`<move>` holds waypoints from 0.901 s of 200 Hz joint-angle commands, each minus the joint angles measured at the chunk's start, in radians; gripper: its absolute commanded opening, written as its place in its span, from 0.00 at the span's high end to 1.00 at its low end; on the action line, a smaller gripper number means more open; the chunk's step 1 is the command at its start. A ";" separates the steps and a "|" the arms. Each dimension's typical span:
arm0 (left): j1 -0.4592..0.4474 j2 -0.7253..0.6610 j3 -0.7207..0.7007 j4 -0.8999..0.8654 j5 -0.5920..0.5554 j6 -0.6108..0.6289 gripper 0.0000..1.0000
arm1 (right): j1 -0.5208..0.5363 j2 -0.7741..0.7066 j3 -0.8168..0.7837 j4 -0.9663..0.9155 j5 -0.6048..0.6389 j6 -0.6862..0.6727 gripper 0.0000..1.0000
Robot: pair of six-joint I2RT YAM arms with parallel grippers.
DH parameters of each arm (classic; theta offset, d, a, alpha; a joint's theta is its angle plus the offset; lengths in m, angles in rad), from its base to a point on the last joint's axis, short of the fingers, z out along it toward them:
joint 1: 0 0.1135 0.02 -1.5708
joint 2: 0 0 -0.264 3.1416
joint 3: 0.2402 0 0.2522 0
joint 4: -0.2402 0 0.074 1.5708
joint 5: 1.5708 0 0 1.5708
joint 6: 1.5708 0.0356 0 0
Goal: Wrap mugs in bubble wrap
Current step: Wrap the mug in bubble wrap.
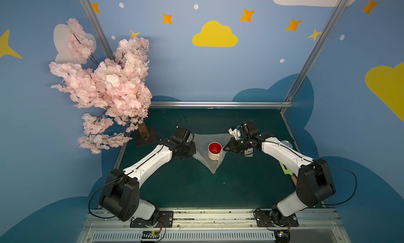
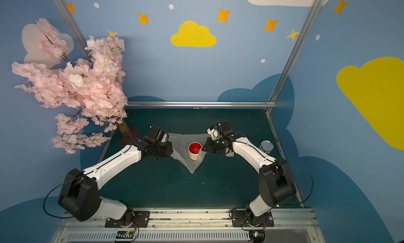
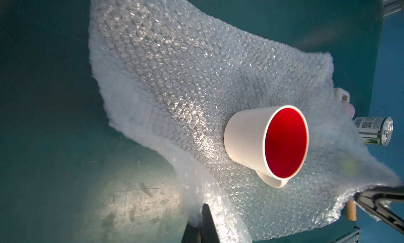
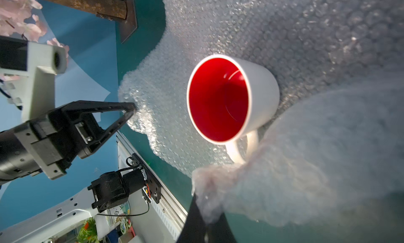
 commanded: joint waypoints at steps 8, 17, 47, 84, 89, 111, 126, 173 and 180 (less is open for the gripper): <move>-0.011 0.037 0.039 0.006 0.018 0.003 0.97 | 0.034 0.092 0.099 0.051 -0.020 -0.037 1.00; -0.015 0.042 0.047 0.008 0.017 0.000 0.97 | 0.047 0.122 0.122 0.040 -0.005 -0.039 1.00; -0.020 0.058 0.065 0.024 0.016 -0.003 0.97 | 0.084 0.196 0.169 0.028 0.057 -0.027 1.00; -0.026 0.070 0.070 0.032 0.018 -0.010 0.97 | 0.115 0.256 0.204 0.022 0.185 -0.007 0.57; -0.025 0.070 0.071 0.033 0.019 -0.009 0.97 | 0.119 0.258 0.207 0.019 0.207 -0.006 0.53; -0.026 0.070 0.073 0.029 0.017 -0.008 0.97 | 0.131 0.274 0.229 -0.006 0.277 -0.003 0.42; -0.026 0.069 0.078 0.028 0.018 -0.008 0.97 | 0.139 0.294 0.259 -0.041 0.320 -0.003 0.36; -0.026 0.076 0.098 0.026 0.019 -0.007 0.97 | 0.164 0.397 0.406 -0.184 0.375 -0.009 0.28; -0.026 0.078 0.102 0.028 0.020 -0.006 0.97 | 0.168 0.418 0.433 -0.214 0.381 -0.009 0.28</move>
